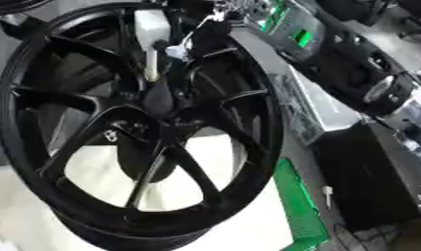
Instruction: Pull the pin out of the wheel hub.
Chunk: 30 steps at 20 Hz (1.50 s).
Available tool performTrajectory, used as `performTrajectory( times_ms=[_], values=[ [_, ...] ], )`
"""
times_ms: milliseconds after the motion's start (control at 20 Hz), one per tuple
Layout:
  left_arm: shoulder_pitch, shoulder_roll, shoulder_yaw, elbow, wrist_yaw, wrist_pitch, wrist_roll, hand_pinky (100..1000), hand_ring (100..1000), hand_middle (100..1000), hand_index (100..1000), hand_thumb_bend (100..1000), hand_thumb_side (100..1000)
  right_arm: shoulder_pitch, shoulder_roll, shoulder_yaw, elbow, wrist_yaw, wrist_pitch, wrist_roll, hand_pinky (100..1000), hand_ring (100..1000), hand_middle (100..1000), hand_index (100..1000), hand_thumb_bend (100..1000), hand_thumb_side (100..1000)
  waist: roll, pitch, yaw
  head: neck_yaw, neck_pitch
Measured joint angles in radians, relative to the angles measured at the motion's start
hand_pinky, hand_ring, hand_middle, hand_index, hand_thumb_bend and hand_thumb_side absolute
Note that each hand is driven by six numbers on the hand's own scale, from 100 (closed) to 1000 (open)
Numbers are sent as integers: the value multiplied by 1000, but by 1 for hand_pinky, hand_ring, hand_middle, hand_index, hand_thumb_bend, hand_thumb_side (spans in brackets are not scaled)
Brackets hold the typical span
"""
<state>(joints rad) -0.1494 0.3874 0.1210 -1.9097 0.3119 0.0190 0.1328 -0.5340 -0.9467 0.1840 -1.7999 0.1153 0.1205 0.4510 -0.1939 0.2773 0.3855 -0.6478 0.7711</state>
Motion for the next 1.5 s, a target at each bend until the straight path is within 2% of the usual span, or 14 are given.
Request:
performTrajectory(
  times_ms=[750,1050,1250,1400,1500],
  values=[
    [0,0,5,2,4,3,-3,490,662,600,762,174,991,88,-82,-127,-87,-141,44,-141,744,511,101,331,100,181,1,-2,-1,9,0],
    [-1,0,6,-1,14,3,-3,491,664,601,762,174,977,141,-127,-188,-114,-197,55,-196,742,510,100,331,100,166,12,-10,-6,12,0],
    [1,0,7,-7,21,1,-1,493,665,601,763,176,966,216,-165,-250,-133,-241,56,-261,739,508,100,329,100,150,22,-23,-43,47,0],
    [6,0,8,-9,24,0,0,493,665,601,763,178,964,284,-186,-298,-147,-274,55,-315,733,506,100,329,100,167,33,-36,-73,87,1],
    [12,0,11,-9,29,0,1,493,666,602,764,180,962,328,-198,-327,-154,-292,58,-349,731,505,100,329,100,140,39,-48,-94,117,1]
  ],
)
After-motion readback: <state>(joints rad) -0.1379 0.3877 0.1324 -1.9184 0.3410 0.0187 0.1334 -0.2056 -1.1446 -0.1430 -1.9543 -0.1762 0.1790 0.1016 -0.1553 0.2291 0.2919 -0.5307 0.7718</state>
